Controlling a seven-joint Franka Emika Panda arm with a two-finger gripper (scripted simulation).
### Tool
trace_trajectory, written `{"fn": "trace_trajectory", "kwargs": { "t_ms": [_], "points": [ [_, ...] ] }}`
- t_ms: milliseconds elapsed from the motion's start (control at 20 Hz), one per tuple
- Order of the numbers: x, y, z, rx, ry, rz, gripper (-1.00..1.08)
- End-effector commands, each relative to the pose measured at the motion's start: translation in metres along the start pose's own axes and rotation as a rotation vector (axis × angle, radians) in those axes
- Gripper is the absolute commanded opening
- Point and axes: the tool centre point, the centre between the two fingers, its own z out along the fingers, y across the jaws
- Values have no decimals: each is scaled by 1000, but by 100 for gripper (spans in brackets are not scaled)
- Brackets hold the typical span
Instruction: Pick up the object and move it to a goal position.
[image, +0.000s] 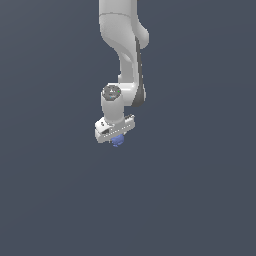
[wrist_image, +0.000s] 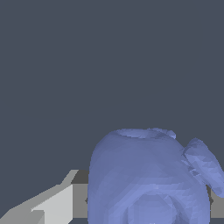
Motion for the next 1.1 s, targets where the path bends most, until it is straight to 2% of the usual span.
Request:
{"fn": "trace_trajectory", "kwargs": {
  "t_ms": [0, 550, 750, 1050],
  "points": [
    [0, -1, 1, 1, -1, -1, -100],
    [2, -6, -2, -1, 0, 0, -100],
    [7, -25, -8, 0, 0, 0, -100],
    [20, -66, -22, 0, -1, -1, -100]
  ]
}}
